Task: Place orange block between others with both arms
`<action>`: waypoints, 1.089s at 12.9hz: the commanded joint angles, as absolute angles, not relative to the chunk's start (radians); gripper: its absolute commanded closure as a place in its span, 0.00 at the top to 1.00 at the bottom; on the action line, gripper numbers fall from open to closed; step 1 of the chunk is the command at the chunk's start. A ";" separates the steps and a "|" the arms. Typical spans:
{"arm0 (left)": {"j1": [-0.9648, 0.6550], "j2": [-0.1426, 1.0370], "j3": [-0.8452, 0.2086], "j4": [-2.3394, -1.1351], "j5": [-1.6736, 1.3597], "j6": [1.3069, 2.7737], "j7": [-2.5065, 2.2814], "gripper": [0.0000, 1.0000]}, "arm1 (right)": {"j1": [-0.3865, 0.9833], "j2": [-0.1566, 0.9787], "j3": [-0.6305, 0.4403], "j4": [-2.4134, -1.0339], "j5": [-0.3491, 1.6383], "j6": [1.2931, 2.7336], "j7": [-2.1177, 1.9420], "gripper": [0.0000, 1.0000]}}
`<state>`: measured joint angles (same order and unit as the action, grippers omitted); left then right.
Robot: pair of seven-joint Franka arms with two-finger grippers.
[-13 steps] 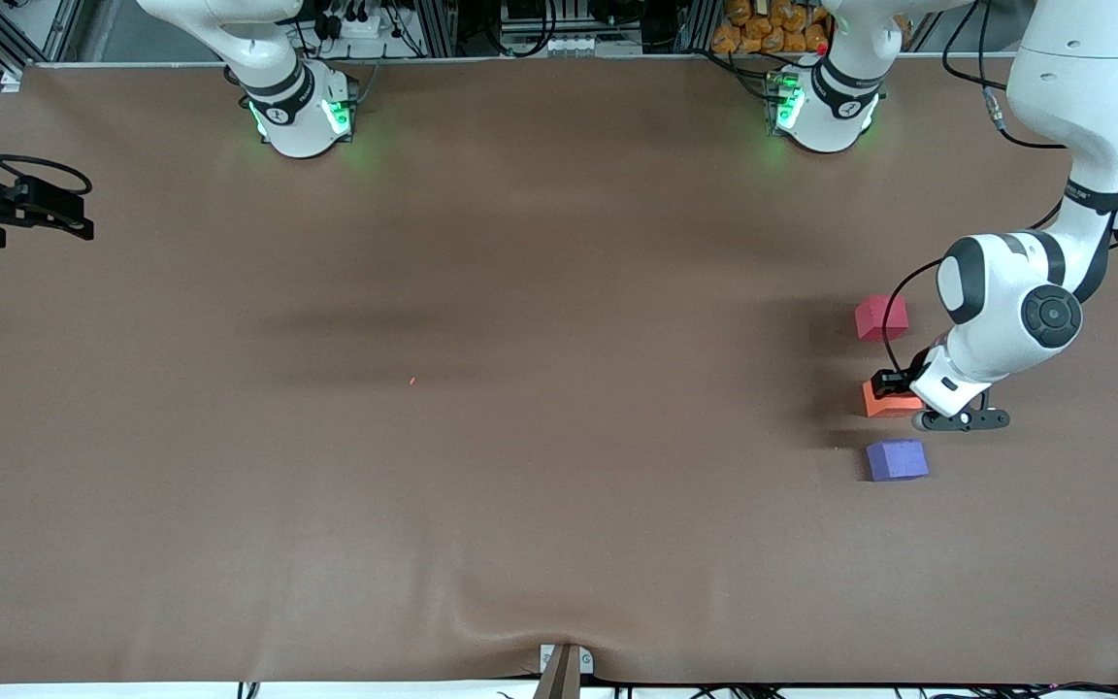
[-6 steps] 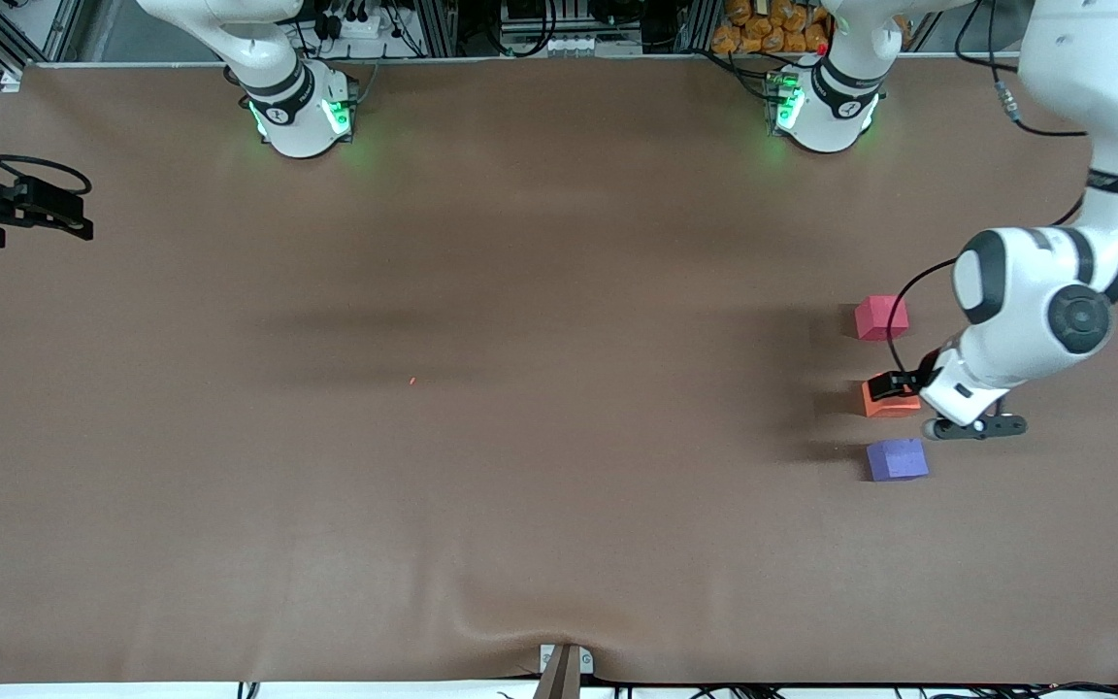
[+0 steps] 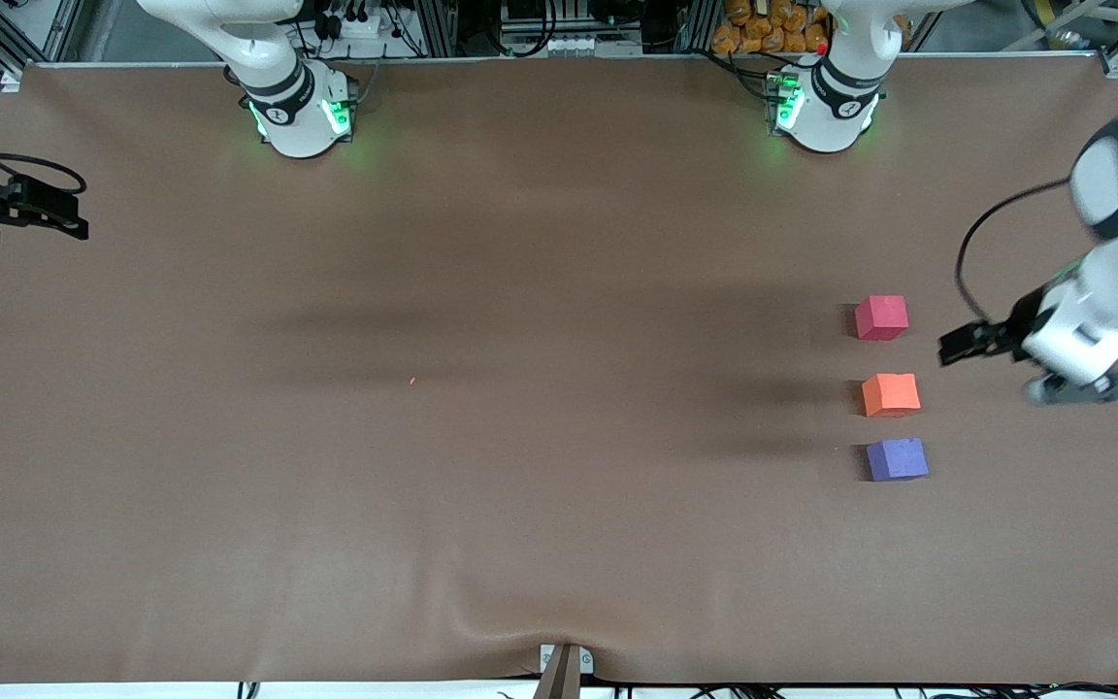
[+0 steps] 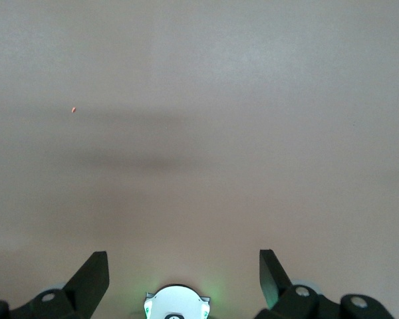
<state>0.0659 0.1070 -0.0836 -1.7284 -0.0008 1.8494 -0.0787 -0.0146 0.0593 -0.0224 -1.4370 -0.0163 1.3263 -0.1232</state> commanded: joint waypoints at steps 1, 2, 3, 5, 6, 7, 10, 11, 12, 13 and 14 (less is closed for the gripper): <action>0.074 0.058 -0.095 -1.622 0.006 1.697 -0.083 1.00 | -0.038 0.055 -0.006 -1.425 -0.029 1.316 -0.129 1.00; 0.072 0.061 -0.103 -1.549 0.006 1.619 -0.086 1.00 | -0.038 0.055 -0.008 -1.425 -0.025 1.315 -0.127 1.00; 0.072 0.061 -0.115 -1.498 0.006 1.565 -0.089 1.00 | -0.037 0.055 -0.006 -1.425 -0.025 1.316 -0.127 1.00; 0.074 0.040 -0.121 -1.480 0.008 1.537 -0.087 1.00 | -0.029 0.054 -0.002 -1.425 -0.026 1.315 -0.123 1.00; 0.072 0.011 -0.120 -1.500 0.006 1.523 -0.077 1.00 | -0.031 0.054 -0.003 -1.425 -0.026 1.315 -0.123 1.00; 0.066 0.000 -0.118 -1.521 0.005 1.519 -0.077 1.00 | -0.035 0.054 -0.005 -1.425 -0.029 1.315 -0.124 1.00; 0.052 -0.055 -0.109 -1.586 0.005 1.505 -0.077 1.00 | -0.035 0.054 -0.006 -1.425 -0.035 1.313 -0.126 1.00; 0.049 -0.066 -0.107 -1.595 0.005 1.505 -0.077 1.00 | -0.035 0.054 -0.008 -1.425 -0.031 1.313 -0.126 1.00; 0.049 -0.063 -0.107 -1.589 0.006 1.503 -0.071 1.00 | -0.035 0.054 -0.008 -1.425 -0.032 1.313 -0.127 1.00; 0.049 -0.058 -0.106 -1.580 0.006 1.503 -0.064 1.00 | -0.037 0.054 -0.009 -1.425 -0.029 1.313 -0.129 1.00; 0.046 -0.057 -0.085 -1.568 0.006 1.497 -0.066 1.00 | -0.035 0.054 -0.008 -1.425 -0.029 1.313 -0.127 1.00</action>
